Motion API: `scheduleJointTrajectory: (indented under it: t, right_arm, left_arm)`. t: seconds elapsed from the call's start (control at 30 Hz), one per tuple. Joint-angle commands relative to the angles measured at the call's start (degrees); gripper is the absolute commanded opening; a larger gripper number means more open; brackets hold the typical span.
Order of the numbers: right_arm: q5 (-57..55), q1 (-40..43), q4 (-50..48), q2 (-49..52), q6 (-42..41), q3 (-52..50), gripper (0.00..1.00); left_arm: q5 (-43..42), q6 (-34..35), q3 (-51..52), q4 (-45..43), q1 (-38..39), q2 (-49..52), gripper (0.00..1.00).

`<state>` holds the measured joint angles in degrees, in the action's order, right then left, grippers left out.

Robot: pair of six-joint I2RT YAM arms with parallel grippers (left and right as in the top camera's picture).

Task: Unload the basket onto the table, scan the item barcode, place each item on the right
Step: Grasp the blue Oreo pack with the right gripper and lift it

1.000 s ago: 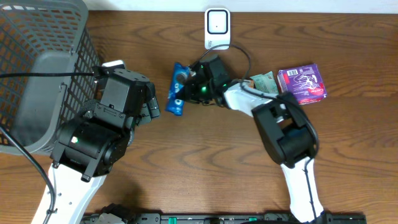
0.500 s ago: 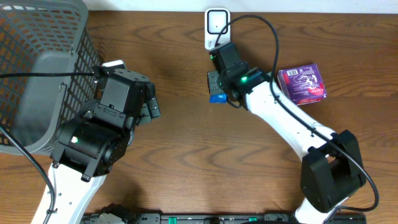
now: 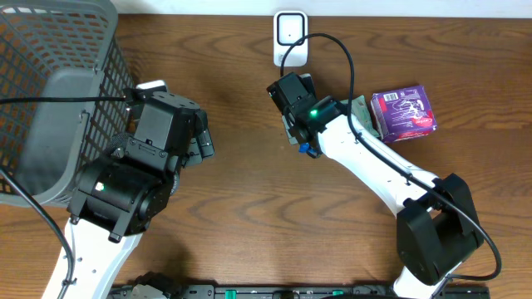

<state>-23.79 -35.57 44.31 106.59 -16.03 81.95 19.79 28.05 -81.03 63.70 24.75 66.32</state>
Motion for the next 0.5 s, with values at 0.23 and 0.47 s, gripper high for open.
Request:
scheduleJointTrajectory:
  t: [0.23,0.47]
  right_arm:
    - [-2.7,-3.2,0.6,6.5,0.7,-1.7,0.02]
    - [-4.0,-6.0,2.0,9.8,0.7,-1.7,0.24]
  left_arm:
    - [0.6,-0.6,-0.3,0.1,-0.3,0.0,0.98]
    - [0.6,-0.6,-0.3,0.1,-0.3,0.0,0.98]
